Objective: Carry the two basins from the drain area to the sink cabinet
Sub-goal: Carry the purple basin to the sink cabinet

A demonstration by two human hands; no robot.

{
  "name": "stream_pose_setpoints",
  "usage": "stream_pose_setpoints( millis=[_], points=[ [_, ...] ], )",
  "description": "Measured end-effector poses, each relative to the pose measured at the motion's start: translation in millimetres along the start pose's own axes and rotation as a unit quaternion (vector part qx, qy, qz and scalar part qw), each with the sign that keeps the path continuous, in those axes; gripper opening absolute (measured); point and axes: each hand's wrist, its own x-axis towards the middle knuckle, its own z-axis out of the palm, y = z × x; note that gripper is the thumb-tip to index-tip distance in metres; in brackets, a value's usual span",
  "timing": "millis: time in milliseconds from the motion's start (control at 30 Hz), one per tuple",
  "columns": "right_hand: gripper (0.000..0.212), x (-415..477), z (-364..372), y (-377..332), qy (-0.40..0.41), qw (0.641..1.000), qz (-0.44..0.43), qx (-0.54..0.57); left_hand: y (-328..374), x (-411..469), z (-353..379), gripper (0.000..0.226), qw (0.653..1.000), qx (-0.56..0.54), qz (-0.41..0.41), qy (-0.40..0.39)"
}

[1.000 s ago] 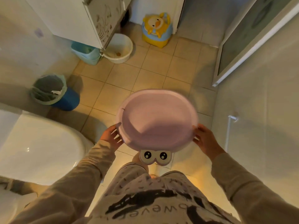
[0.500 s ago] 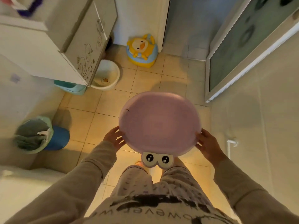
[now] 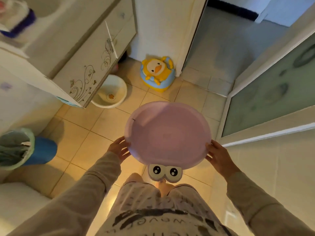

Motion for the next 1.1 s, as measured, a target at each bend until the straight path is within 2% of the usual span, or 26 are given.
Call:
stream_pose_setpoints(
  millis=[233,433,600,967,1100],
  points=[
    [0.029,97.1,2.0,-83.8,-0.051,0.998,0.003,-0.041,26.9,26.0,60.9,0.035,0.994,-0.092,0.012,0.060],
    [0.025,159.0,34.0,-130.9,-0.069,0.996,0.016,-0.054,68.1,66.8,80.2,0.031,0.991,-0.115,0.021,0.070],
    [0.020,204.3,68.2,-172.5,-0.081,0.993,0.030,-0.076,117.3,103.3,93.2,0.041,0.988,-0.132,0.015,0.075],
    [0.024,283.0,153.6,-251.2,-0.133,0.979,0.042,-0.146,180.6,124.5,93.5,0.048,0.975,-0.187,0.026,0.116],
    [0.033,321.3,183.6,-270.7,-0.173,0.964,0.066,-0.188,187.1,129.0,96.9,0.046,0.961,-0.232,0.032,0.149]
  ],
)
